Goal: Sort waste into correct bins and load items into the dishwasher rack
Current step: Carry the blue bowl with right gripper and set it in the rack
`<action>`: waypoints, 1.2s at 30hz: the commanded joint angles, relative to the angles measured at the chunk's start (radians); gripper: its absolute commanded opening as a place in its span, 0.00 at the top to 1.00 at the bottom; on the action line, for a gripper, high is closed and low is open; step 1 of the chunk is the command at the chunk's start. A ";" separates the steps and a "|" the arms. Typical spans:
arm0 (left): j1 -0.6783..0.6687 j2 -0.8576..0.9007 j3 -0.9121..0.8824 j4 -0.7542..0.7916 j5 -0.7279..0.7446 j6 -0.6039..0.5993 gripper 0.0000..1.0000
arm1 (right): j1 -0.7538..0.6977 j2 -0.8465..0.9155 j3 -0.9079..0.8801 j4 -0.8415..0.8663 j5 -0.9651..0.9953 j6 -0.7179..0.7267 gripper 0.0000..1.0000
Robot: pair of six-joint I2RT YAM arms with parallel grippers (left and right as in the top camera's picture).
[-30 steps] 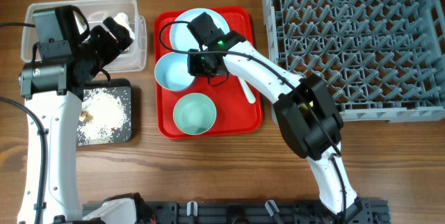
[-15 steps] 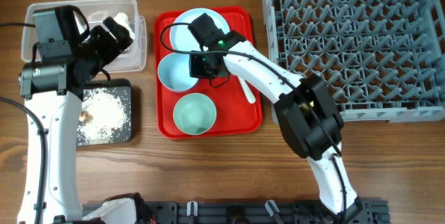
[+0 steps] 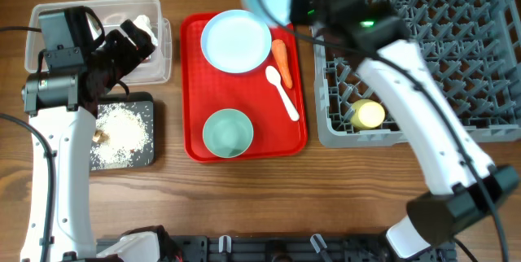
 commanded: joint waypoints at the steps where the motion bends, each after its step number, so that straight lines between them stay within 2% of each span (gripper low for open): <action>1: 0.005 0.003 0.007 0.002 -0.010 0.013 0.00 | -0.047 0.032 -0.010 0.000 0.428 -0.123 0.96; 5: 0.005 0.003 0.007 0.002 -0.010 0.013 0.00 | -0.080 0.080 -0.023 0.092 0.730 -0.285 0.96; 15: 0.005 0.003 0.007 0.002 -0.010 0.013 0.00 | -0.146 0.287 -0.023 0.367 0.832 -0.772 0.96; 19: 0.005 0.003 0.007 0.002 -0.010 0.012 0.00 | -0.145 0.377 -0.023 0.472 0.938 -0.900 0.96; 24: 0.005 0.003 0.007 0.002 -0.010 0.013 0.00 | -0.145 0.447 -0.023 0.563 0.940 -0.974 0.96; 27: 0.005 0.003 0.007 0.002 -0.010 0.012 0.00 | -0.145 0.470 -0.023 0.600 0.879 -1.024 0.96; 36: 0.005 0.003 0.007 0.002 -0.010 0.012 0.00 | -0.145 0.471 -0.023 0.681 0.811 -1.056 0.96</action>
